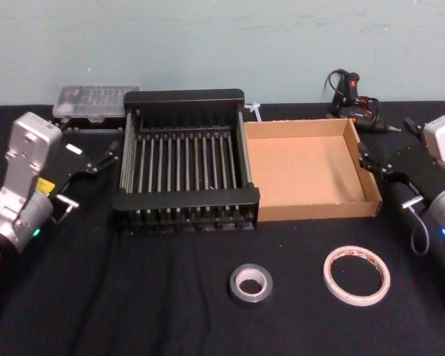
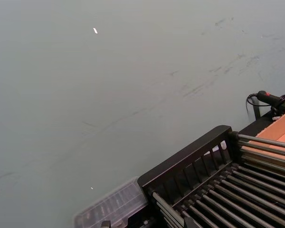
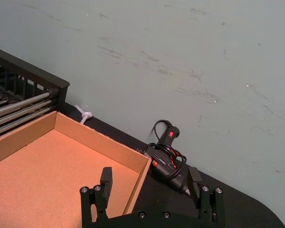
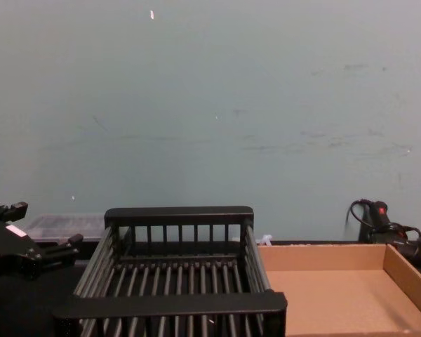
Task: Pick up the white tape and place it into the black box , Pick up the silver tape and place it into the brown box.
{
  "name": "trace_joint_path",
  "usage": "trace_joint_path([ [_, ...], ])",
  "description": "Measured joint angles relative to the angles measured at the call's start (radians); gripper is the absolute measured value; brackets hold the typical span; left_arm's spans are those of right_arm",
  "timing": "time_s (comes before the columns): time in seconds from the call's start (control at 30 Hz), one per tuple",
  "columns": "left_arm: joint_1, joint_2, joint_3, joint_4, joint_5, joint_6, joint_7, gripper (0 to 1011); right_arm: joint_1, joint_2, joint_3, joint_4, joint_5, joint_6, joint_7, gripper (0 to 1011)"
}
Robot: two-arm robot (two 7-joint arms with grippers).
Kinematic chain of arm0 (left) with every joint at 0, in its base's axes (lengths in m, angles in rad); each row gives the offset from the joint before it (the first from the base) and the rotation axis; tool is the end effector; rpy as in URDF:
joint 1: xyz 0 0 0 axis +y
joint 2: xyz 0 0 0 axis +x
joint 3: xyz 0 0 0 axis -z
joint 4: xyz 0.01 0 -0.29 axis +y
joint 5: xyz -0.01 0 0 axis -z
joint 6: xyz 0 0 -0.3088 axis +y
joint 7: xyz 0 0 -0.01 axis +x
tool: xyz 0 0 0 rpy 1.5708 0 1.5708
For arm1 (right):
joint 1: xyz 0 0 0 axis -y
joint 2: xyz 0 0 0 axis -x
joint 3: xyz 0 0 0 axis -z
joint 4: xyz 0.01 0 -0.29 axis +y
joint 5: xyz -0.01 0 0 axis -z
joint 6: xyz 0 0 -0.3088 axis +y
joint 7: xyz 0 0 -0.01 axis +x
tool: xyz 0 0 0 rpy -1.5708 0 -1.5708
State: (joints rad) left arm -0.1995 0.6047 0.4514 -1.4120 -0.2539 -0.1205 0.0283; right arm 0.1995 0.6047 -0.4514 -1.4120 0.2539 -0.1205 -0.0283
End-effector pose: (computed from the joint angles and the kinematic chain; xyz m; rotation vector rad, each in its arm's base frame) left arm 0.3581 0.0827 -0.3023 0.3045 -0.2850 1.2480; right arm 0.3581 -0.0827 -0.3023 -0.3045 -0.2850 -1.2480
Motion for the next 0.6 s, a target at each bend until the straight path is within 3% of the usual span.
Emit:
trace_joint_path([
  [0.23, 0.000, 0.000, 0.000, 0.000, 0.000, 0.000, 0.000, 1001, -0.002, 0.000, 0.002, -0.002, 0.000, 0.000, 0.001, 1000],
  [0.6, 0.000, 0.000, 0.000, 0.000, 0.000, 0.000, 0.000, 1001, -0.110, 0.033, 0.062, -0.159, 0.077, 0.047, 0.050, 1000],
])
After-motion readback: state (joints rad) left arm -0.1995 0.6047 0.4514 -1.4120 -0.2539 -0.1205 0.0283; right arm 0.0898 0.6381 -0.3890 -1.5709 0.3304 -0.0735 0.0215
